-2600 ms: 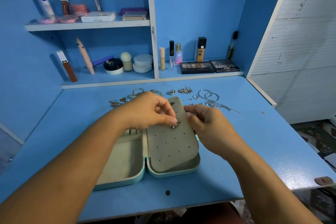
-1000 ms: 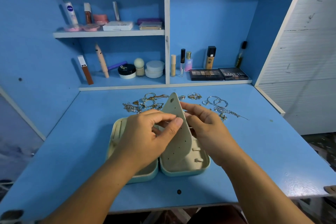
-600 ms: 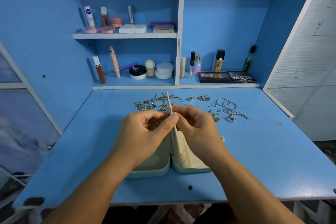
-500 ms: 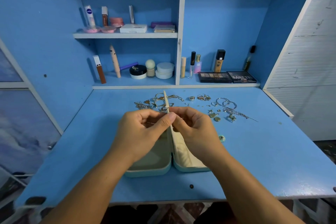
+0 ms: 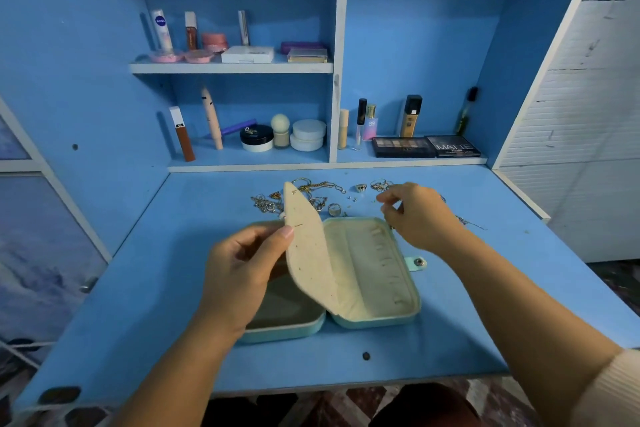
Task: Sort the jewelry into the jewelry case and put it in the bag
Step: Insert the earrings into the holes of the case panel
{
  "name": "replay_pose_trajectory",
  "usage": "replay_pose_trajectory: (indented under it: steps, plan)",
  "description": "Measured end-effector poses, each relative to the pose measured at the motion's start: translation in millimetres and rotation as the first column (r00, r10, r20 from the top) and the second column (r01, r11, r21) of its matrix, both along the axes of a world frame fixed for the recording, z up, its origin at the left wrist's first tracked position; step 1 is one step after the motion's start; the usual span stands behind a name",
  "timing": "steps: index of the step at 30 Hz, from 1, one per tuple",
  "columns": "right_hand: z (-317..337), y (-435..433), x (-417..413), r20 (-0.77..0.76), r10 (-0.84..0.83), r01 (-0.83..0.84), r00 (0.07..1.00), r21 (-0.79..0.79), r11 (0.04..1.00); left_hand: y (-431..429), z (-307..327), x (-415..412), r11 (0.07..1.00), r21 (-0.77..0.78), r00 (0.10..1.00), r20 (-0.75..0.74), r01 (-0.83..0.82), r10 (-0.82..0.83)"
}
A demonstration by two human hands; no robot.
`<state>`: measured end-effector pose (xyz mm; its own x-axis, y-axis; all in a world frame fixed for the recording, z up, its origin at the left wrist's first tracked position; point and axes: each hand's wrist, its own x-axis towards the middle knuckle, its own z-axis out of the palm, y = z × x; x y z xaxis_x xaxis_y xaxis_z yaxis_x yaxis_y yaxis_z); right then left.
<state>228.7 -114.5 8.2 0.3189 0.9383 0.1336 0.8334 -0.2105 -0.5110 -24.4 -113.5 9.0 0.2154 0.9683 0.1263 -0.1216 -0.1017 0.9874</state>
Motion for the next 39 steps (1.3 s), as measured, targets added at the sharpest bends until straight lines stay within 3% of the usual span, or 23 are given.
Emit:
replay_pose_trajectory:
  steps: [10,17,21,28,30,33,35,39]
  plan:
    - [-15,63,34,0.360,0.021,0.064,0.933,-0.222,0.973,2,-2,-3,0.999,-0.052,0.999,0.052,0.012,-0.009]
    - [-12,71,29,0.413,0.127,-0.034,0.902,-0.226,0.974,7,-8,-7,0.990,-0.112,0.997,-0.002,-0.080,0.081]
    - [-10,79,25,0.499,0.164,0.002,0.851,-0.314,0.949,7,-9,-7,0.988,-0.110,0.994,-0.045,-0.104,0.100]
    - [-20,85,30,0.515,0.151,0.040,0.843,-0.340,0.940,12,-10,-9,0.981,-0.165,0.994,-0.059,-0.099,0.090]
    - [-18,78,26,0.471,0.116,0.001,0.875,-0.240,0.971,12,-10,-10,0.981,-0.177,0.996,-0.048,-0.076,0.069]
    - [-1,53,-8,0.176,0.161,-0.185,0.971,0.125,0.975,12,-9,-11,0.982,-0.181,0.999,-0.025,-0.049,0.046]
    - [13,28,-44,0.030,0.297,-0.293,0.954,0.275,0.916,12,-11,-11,0.984,-0.175,0.999,-0.015,-0.036,0.034]
    - [14,-4,-92,-0.108,0.462,-0.403,0.880,0.345,0.848,12,-12,-10,0.986,-0.169,0.999,0.031,-0.016,0.021]
